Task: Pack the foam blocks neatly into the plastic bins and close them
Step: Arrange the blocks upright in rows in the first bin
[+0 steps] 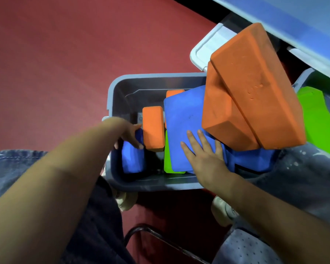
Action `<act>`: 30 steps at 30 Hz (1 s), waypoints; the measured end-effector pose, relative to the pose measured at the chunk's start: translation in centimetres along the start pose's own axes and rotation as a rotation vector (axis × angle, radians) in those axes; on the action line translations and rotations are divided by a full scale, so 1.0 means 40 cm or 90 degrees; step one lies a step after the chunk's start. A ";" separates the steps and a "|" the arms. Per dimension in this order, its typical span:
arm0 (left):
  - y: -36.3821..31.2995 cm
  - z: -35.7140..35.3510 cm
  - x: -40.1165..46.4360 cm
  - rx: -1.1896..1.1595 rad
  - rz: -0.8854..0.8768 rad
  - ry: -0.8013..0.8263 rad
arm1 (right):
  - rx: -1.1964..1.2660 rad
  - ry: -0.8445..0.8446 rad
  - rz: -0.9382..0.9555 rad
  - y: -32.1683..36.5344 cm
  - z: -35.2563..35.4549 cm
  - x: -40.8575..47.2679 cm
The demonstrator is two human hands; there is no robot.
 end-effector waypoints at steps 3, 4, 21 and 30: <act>-0.001 0.135 0.006 -0.089 -0.010 -0.225 | 0.017 -0.020 0.013 0.000 0.003 -0.001; -0.019 0.158 0.013 -0.123 -0.023 -0.300 | 0.013 -0.022 0.011 -0.001 0.001 0.000; -0.133 0.041 -0.036 -0.075 -0.095 -0.279 | -0.017 -0.122 0.002 -0.015 -0.024 0.018; -0.163 0.020 -0.008 -0.105 0.047 -0.285 | -0.049 -0.055 0.035 -0.026 -0.027 0.023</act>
Point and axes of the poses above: each hand's wrist, its own x-axis towards the middle knuckle, its own z-axis out of the back of the hand, y = z × x, the point moved 4 cm from there along x, towards the middle knuckle, and after that the axes turned 7 degrees about x, right-handed, at the moved point
